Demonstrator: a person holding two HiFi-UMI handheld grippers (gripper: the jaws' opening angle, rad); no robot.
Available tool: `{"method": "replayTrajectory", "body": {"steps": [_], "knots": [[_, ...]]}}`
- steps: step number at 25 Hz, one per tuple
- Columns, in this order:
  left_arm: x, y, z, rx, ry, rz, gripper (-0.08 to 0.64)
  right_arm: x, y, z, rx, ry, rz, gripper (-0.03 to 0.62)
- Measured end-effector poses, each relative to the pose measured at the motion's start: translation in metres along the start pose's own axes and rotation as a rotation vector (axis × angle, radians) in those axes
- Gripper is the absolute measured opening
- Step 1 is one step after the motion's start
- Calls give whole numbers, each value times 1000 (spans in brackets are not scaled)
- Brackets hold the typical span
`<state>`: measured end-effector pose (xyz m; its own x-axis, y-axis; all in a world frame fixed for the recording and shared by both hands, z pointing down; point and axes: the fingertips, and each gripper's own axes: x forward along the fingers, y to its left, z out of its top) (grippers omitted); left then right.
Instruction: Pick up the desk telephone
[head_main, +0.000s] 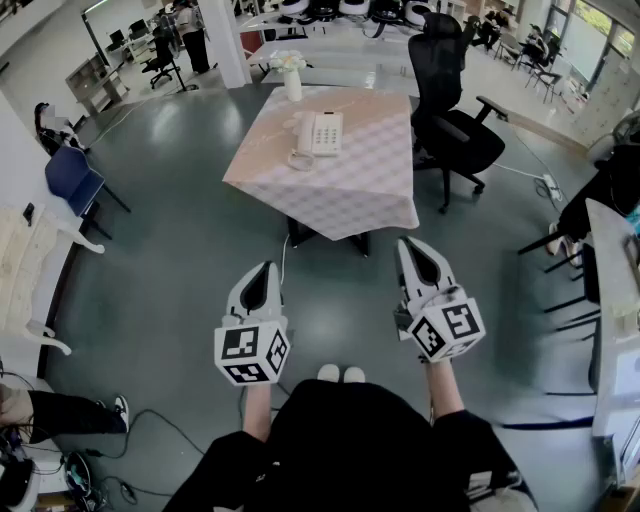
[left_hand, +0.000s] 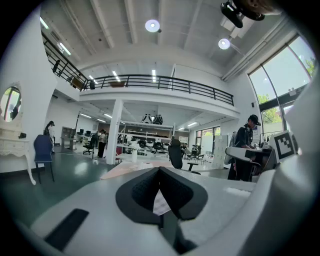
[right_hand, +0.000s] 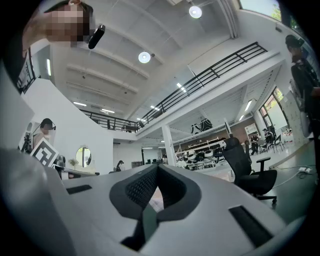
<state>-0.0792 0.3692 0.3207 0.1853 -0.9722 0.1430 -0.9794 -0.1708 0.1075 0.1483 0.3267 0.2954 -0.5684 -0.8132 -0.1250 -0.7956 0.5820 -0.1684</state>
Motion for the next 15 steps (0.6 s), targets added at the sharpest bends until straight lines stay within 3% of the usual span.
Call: {"method": "replayTrajectory", "body": {"steps": [15], "knots": [[11, -15, -4, -4, -21, 24, -2, -1, -29, 0, 62, -34, 26, -8]]}}
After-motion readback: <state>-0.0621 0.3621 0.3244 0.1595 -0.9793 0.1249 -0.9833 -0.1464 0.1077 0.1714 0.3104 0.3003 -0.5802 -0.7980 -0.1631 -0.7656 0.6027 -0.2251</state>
